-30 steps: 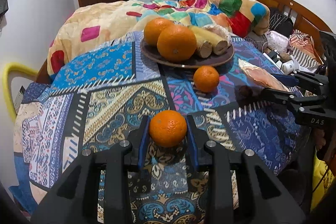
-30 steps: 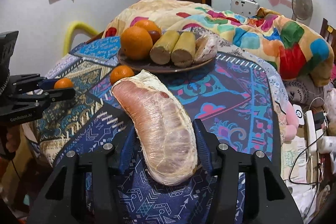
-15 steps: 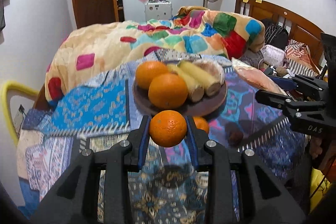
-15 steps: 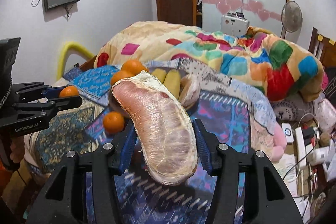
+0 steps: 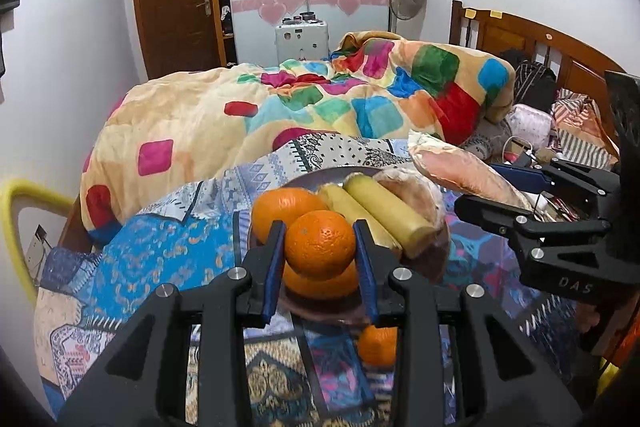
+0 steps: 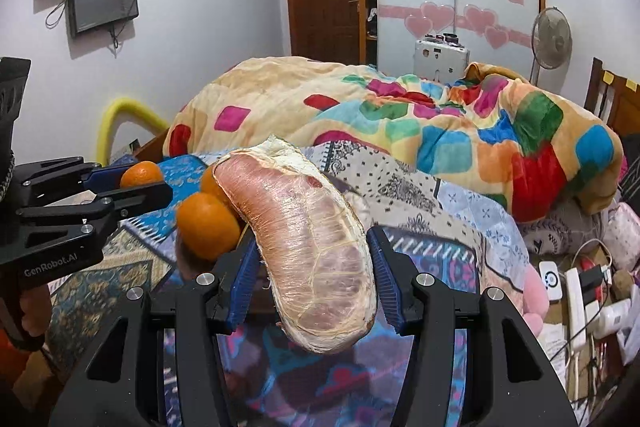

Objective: Organize fruits
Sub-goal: 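Carry the tangerine with the left gripper while the right carries the pomelo segment to the plate, then set the tangerine on the plate with the left gripper while the right releases the pomelo segment there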

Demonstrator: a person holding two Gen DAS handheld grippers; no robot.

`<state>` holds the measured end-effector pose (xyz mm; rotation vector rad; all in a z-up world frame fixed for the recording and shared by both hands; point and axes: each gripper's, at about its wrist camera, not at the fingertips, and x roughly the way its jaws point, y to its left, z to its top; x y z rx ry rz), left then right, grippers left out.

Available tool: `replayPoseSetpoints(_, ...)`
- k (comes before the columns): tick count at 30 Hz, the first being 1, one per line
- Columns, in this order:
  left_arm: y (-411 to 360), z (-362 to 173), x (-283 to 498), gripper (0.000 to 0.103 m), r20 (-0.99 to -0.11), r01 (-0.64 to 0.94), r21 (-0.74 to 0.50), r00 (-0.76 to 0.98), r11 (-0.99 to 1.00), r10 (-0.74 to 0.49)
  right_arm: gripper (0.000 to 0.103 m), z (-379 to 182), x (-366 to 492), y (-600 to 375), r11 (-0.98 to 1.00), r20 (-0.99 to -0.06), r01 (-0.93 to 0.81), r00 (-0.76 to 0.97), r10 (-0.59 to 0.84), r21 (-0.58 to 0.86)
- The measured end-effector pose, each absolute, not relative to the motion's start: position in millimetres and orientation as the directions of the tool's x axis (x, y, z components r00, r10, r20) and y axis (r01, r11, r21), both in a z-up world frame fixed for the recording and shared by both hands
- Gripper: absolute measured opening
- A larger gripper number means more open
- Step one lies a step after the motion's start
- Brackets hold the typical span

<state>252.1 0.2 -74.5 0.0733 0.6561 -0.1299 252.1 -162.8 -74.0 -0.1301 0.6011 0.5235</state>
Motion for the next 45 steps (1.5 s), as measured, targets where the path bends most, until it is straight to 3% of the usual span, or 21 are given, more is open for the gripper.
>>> replayPoseSetpoints(10, -0.9, -81.1, 287.5, 0.033, -0.647, 0.134, 0.004, 0.756, 0.991, -0.099, 0.050, -80.2, 282.1, -154.2, 0.872, -0.593, -0.488, 0.689, 0.417, 0.046)
replayPoseSetpoints(18, -14.7, -87.1, 303.8, 0.033, -0.675, 0.150, 0.054, 0.734, 0.987, -0.074, 0.050, -87.3, 304.7, -147.5, 0.877, -0.642, -0.478, 0.658, 0.392, 0.046)
replayPoseSetpoints(36, -22.8, -99.7, 316.1, 0.034, -0.711, 0.170, 0.035, 0.697, 0.985, -0.095, 0.051, -91.0, 298.4, -147.3, 0.843, -0.688, -0.533, 0.588, 0.426, 0.067)
replayPoseSetpoints(45, -19.8, -99.7, 313.3, 0.045, -0.707, 0.168, 0.019, 0.699, 0.986, -0.106, 0.051, -84.7, 290.7, -142.7, 0.837, -0.658, -0.547, 0.623, 0.423, 0.020)
